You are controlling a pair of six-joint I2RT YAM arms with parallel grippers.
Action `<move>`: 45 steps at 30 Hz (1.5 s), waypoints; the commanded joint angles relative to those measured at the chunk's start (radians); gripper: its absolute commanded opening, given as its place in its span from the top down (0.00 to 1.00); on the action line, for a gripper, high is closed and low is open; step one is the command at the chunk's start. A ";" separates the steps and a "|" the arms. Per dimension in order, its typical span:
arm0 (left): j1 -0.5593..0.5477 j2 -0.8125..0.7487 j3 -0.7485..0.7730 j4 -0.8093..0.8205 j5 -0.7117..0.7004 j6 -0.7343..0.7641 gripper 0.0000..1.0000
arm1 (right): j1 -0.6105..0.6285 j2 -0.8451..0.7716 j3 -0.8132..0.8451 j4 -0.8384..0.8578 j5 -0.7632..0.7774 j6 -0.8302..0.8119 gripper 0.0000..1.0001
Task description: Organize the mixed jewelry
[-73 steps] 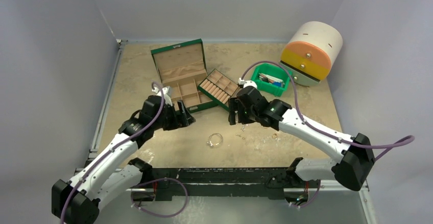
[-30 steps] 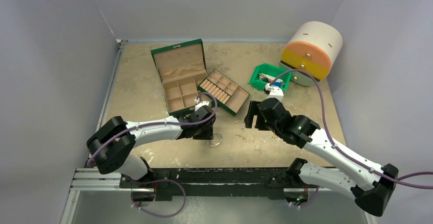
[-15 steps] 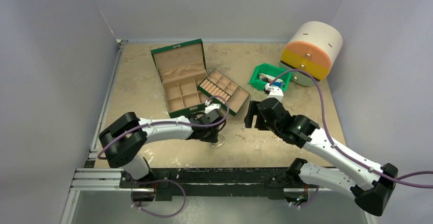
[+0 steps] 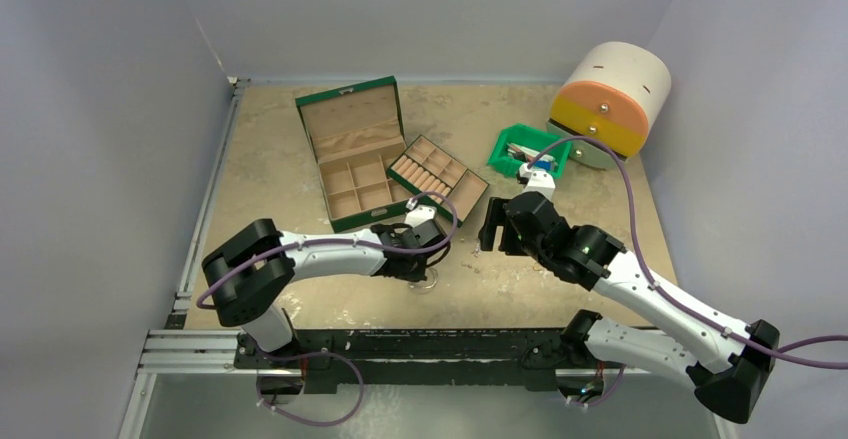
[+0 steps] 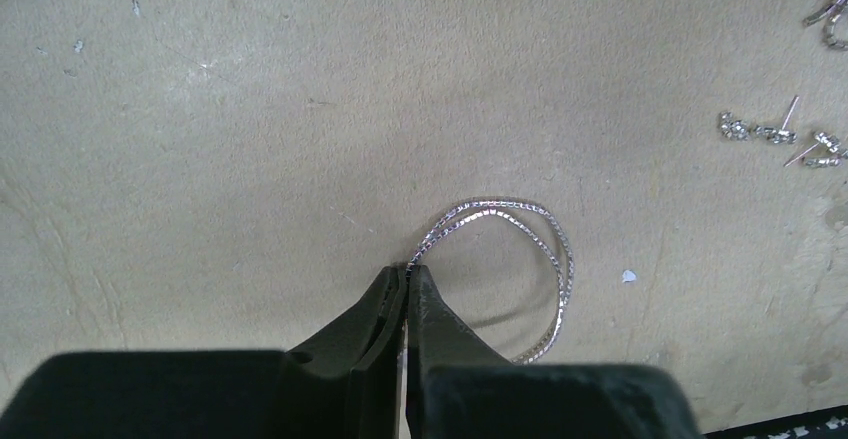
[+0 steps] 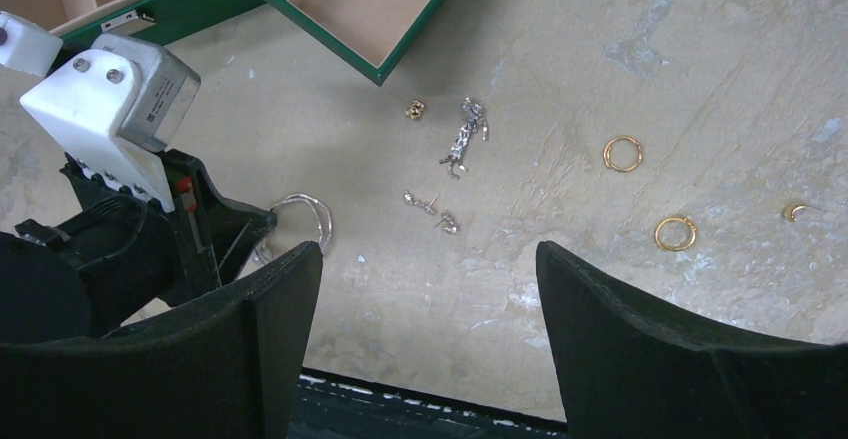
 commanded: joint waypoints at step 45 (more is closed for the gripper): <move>0.498 -0.255 0.371 -0.214 -0.112 0.335 1.00 | 0.003 -0.024 0.000 0.009 -0.037 0.081 0.18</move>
